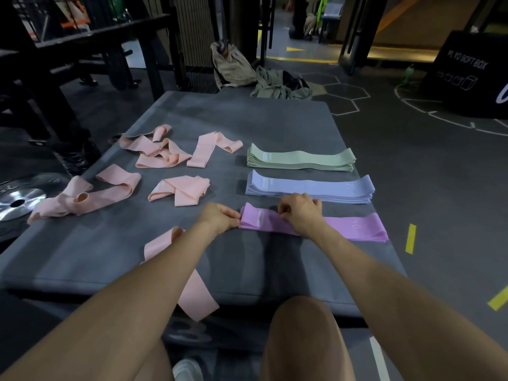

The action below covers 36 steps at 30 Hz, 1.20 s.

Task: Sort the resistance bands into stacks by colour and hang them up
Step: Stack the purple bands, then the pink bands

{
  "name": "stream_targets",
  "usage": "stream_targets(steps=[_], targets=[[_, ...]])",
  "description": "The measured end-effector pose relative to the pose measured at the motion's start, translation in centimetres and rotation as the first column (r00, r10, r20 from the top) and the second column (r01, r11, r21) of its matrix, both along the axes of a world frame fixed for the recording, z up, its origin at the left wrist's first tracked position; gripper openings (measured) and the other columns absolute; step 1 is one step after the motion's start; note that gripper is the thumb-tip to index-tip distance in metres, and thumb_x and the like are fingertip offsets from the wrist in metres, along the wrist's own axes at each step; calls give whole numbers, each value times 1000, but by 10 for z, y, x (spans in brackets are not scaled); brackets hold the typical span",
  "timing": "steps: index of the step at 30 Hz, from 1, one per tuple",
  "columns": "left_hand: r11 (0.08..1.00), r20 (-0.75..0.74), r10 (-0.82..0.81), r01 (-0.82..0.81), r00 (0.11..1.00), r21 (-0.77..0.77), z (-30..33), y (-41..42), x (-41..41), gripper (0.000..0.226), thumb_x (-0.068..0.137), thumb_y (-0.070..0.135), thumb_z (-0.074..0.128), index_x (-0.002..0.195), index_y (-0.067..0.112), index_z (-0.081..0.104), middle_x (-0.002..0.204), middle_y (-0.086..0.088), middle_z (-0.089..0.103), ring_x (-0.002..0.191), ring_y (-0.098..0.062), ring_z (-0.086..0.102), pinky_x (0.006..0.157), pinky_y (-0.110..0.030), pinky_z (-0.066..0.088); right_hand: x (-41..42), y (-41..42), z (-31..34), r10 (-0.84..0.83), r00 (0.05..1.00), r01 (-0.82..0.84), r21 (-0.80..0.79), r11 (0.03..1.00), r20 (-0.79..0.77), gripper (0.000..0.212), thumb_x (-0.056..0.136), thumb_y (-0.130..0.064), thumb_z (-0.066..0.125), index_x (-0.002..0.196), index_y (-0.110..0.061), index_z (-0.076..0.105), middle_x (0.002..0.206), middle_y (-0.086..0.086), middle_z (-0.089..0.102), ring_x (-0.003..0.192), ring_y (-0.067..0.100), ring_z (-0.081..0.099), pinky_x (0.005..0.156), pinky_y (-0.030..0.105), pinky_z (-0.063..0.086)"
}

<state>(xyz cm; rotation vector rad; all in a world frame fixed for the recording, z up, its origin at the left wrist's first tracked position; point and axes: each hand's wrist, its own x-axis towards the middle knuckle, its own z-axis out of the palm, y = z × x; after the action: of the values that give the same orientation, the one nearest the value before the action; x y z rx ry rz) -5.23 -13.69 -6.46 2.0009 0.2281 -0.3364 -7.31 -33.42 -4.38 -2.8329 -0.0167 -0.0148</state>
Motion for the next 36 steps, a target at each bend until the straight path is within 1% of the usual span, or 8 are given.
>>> stream_targets(steps=[2,6,12,17,23,28,31,36], targets=[[1000,-19,2,-3,1000,-14,0,1,1,24,77,-4,70,101,-6,68,68,-2,59,65,-15,53,88,-30,51,0,2,0,9,1000,-9,7,1000,6,14,87,-13,56,95,-20,64,111,3,61,111,26,47,90,36,29],[993,-71,-1,-7,997,-114,5,2,0,11,84,-2,63,95,-4,67,70,-4,58,63,-10,53,53,-9,48,1,1,-1,19,1000,-19,11,1000,-3,12,87,-14,57,96,-20,64,111,2,62,111,26,48,89,36,29],[964,-132,80,-111,988,-243,10,-3,1,29,93,23,52,70,7,59,71,-3,60,63,-11,53,64,-18,45,1,0,-1,17,1000,-17,20,1000,-4,13,87,-14,57,96,-20,65,111,1,63,112,25,48,88,36,29],[990,-66,51,-59,997,-124,6,-3,2,24,85,10,67,62,8,59,34,9,53,31,3,47,43,-7,43,1,-4,-3,13,1000,-13,18,1000,-3,14,88,-14,56,96,-20,65,110,0,64,112,24,49,86,35,27],[997,-65,50,-53,997,-47,9,-3,0,21,79,5,69,60,8,62,33,8,53,30,2,45,44,-9,44,2,-5,-5,15,1000,-15,12,1000,8,15,88,-13,56,97,-21,65,112,1,62,112,25,49,89,36,28],[993,6,48,-48,999,105,10,-7,1,16,71,4,67,56,6,64,31,6,50,45,-14,46,57,-22,44,1,-5,-7,36,998,-40,68,997,57,20,85,-11,58,103,-17,66,112,8,57,109,29,51,87,33,37],[988,36,56,-60,998,144,11,-9,-1,7,69,6,67,64,1,67,30,6,47,47,-15,45,52,-21,39,-3,-3,-5,97,993,-106,149,983,65,22,83,-7,60,104,-11,66,108,13,55,103,31,52,83,30,41],[970,143,35,-68,989,232,12,-13,-5,15,70,5,66,62,10,55,63,-5,55,67,-22,51,63,-24,38,-9,-4,-8,175,985,-171,155,973,-9,24,85,-12,63,109,-12,67,110,15,52,100,30,54,85,29,41]])
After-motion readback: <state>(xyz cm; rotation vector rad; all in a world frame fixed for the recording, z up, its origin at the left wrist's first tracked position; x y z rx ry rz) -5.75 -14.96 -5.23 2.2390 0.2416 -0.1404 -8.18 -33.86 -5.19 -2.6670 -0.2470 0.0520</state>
